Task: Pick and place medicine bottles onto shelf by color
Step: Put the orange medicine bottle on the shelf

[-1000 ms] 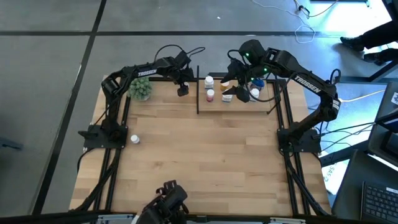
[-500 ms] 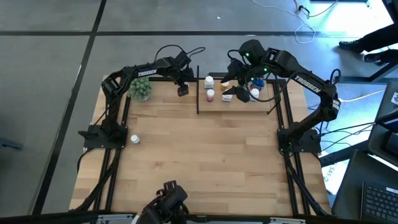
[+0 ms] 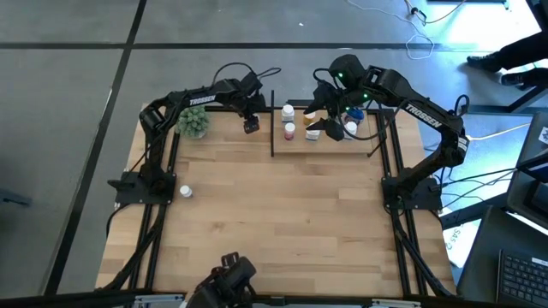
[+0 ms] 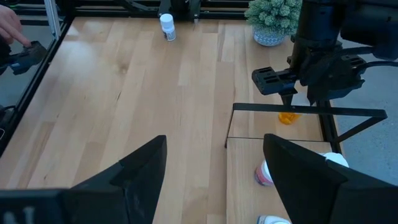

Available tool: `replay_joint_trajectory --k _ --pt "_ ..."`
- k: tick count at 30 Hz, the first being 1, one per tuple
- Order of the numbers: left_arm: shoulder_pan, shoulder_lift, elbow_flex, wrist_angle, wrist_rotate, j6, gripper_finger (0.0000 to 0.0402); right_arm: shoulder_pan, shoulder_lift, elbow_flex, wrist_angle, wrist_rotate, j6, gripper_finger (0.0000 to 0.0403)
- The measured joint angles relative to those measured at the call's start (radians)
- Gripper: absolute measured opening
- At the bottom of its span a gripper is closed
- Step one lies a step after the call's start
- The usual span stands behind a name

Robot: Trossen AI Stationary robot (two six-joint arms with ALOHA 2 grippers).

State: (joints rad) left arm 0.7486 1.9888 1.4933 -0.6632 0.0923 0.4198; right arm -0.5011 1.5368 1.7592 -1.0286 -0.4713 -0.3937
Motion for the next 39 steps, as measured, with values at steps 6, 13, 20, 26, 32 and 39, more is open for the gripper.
replay_joint_trajectory --k 6,13,20,26,32,39 --pt "-0.002 -0.013 0.000 -0.026 -0.003 -0.030 0.0209 0.000 0.000 0.000 0.000 0.000 0.000 0.0269" --pt "-0.005 -0.013 0.000 -0.063 -0.017 -0.055 0.0209 0.000 0.000 0.000 0.000 0.000 0.000 0.0269" --pt "-0.023 -0.023 0.000 -0.116 -0.047 -0.078 0.0209 0.000 0.000 0.000 0.000 0.000 0.000 0.0269" --pt "-0.049 -0.074 -0.003 -0.153 -0.053 -0.095 0.0208 0.000 0.000 0.000 -0.001 0.000 0.000 0.0269" --pt "-0.079 -0.151 -0.002 -0.205 -0.076 -0.135 0.0208 0.000 0.000 0.000 -0.006 0.000 0.000 0.0269" --pt "-0.140 -0.243 -0.001 -0.262 -0.086 -0.183 0.0208 0.000 0.000 0.000 -0.029 0.000 0.000 0.0269"
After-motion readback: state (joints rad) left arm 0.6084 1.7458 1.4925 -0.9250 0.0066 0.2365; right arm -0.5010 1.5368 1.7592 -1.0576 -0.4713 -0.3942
